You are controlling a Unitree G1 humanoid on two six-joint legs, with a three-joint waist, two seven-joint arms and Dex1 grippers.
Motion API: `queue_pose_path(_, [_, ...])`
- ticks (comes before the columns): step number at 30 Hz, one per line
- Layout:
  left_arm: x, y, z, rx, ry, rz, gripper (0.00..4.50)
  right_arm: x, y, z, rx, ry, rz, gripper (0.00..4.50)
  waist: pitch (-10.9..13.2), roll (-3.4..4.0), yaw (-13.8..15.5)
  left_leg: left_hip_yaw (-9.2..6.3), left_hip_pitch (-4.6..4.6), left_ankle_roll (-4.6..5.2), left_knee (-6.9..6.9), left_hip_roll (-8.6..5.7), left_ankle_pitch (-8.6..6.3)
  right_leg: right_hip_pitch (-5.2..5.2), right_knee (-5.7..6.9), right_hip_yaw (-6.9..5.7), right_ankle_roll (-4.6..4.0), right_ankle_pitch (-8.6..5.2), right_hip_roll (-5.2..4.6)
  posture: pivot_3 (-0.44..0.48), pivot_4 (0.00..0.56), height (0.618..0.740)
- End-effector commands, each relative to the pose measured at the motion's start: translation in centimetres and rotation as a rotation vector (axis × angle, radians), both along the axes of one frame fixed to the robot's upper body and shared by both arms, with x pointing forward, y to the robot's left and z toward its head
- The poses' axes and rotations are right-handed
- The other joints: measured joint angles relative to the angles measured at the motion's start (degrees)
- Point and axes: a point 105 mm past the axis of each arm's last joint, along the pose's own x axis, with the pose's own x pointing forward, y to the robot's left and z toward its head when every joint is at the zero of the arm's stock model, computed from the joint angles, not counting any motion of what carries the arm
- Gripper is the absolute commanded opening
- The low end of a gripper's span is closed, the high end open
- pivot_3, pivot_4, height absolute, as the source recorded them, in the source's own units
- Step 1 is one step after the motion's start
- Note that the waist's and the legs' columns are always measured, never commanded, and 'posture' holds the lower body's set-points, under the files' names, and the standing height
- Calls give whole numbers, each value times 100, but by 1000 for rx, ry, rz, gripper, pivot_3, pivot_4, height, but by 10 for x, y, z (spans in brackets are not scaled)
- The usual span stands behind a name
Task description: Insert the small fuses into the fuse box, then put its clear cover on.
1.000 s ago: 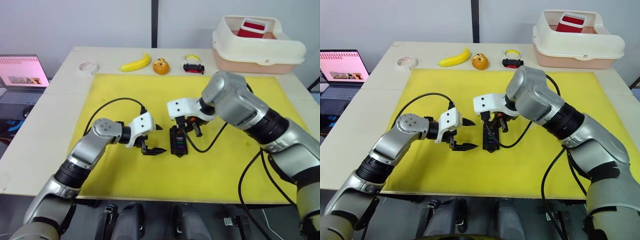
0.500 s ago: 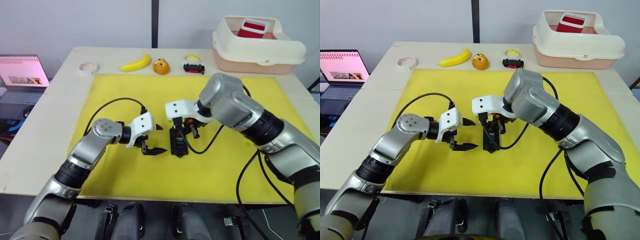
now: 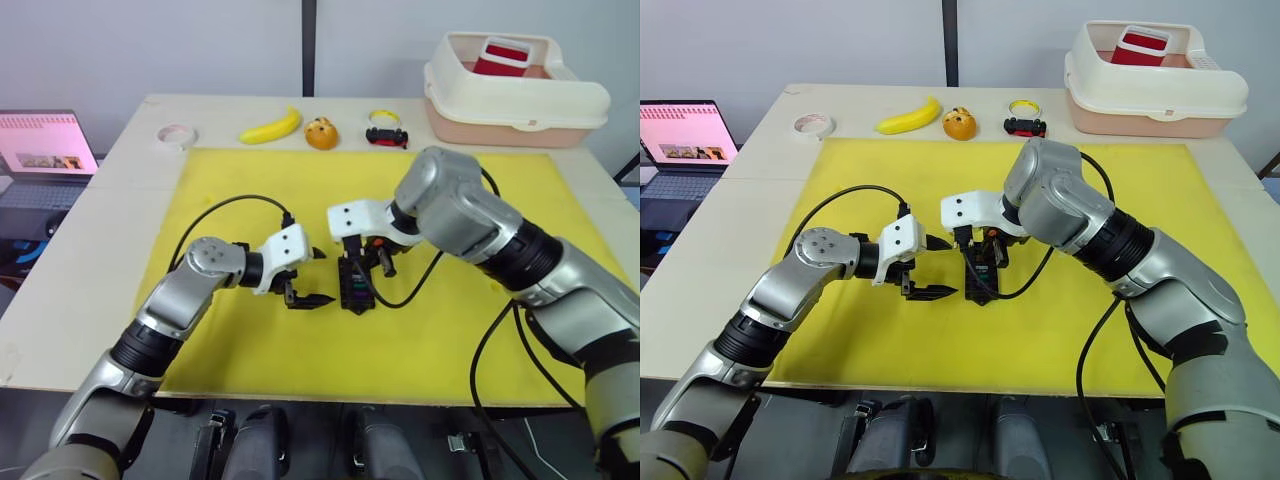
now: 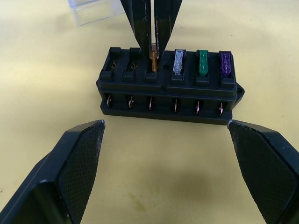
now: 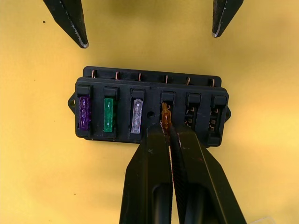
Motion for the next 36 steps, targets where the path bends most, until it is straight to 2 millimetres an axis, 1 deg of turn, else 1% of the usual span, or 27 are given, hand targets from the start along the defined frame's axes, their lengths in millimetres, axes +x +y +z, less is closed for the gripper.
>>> queue_pose_path(1, [-2, -2, 8, -8, -41, -15, 4500, -5, 6, -3, -1, 4, 43, 689, 0, 0, 1, 0, 0, 0, 0, 0, 0, 0, 1, 0, 0, 0, 0, 0, 150, 740])
queue_pose_path(2, [-2, -2, 8, -7, -40, -14, 4500, -4, 6, -2, 3, 0, 37, 1002, 0, 0, 3, 0, 0, 0, 0, 0, 0, 0, 1, 0, 0, 0, 0, 0, 150, 740])
queue_pose_path(4, [-2, -2, 8, -6, -40, -14, 4500, -2, 6, -2, 9, 0, 17, 1904, 0, 0, 5, 0, 0, 0, 0, 0, 0, 0, 1, 0, 0, 0, 0, 0, 150, 740])
queue_pose_path(8, [-2, -2, 8, -5, -42, -14, 4500, -2, 5, 0, 15, 7, 3, 1904, 0, 0, 7, 0, 0, 0, 1, 0, 0, 0, 1, 0, 0, 0, -1, 0, 150, 740])
queue_pose_path(14, [-1, -2, 8, -5, -44, -12, 4500, 2, 5, 9, 45, 5, -22, 1904, 0, 0, 6, 0, 0, 0, 2, 0, 0, 0, 2, 0, 0, 0, -1, 0, 150, 740])
queue_pose_path(20, [0, -2, 9, -7, -48, -9, 4500, 6, 5, 24, 94, -8, -37, 1904, 0, 0, 6, 1, -1, 0, 2, 0, 0, 0, 2, 0, 0, 0, -1, 0, 150, 740])
queue_pose_path(23, [0, -2, 9, -6, -48, -9, 4500, 7, 5, 34, 149, -8, -46, 1904, 0, 0, 8, 0, -1, 0, 2, 0, 0, 0, 2, 0, 0, 0, -1, 0, 150, 740])
queue_pose_path(27, [0, 0, 9, -6, -48, -5, 4500, 5, 6, 51, 303, -3, -57, 1904, 0, 0, 9, 0, -1, 0, 2, 1, 0, -1, 3, 0, 0, 0, -1, 0, 150, 740])
queue_pose_path(29, [1, 2, 9, -5, -50, 0, 4500, 2, 6, 60, 451, 15, -72, 1904, 0, 0, 12, 0, -1, 0, 2, 1, 0, 0, 2, 0, 0, 0, -2, 0, 150, 740])
queue_pose_path(31, [2, 3, 10, -6, -51, 7, 4500, 2, 11, 75, 670, -109, 28, 1904, -3, -4, 19, -3, -1, 0, 1, 2, 0, 3, 2, -1, 0, 0, -3, 0, 150, 740])
queue_pose_path(33, [2, 4, 10, -8, -52, 10, 4500, -5, 1, 70, 751, -137, 67, 1904, -3, -5, 34, -5, -1, 0, 3, 3, 0, 10, -2, -2, 0, 0, -3, 0, 150, 740])
queue_pose_path(35, [3, 6, 11, -14, -50, 16, 4500, -14, -11, 62, 818, -18, 17, 1904, -2, -3, 34, -7, -1, 0, 3, 1, 0, 14, -5, -4, 1, 1, -6, 0, 150, 740])
queue_pose_path(36, [3, 6, 12, -16, -50, 17, 4500, -15, -15, 60, 845, 2, -8, 1904, -2, -3, 28, -7, -1, 0, 4, 0, 0, 14, -6, -4, 5, 3, -7, 0, 150, 740])
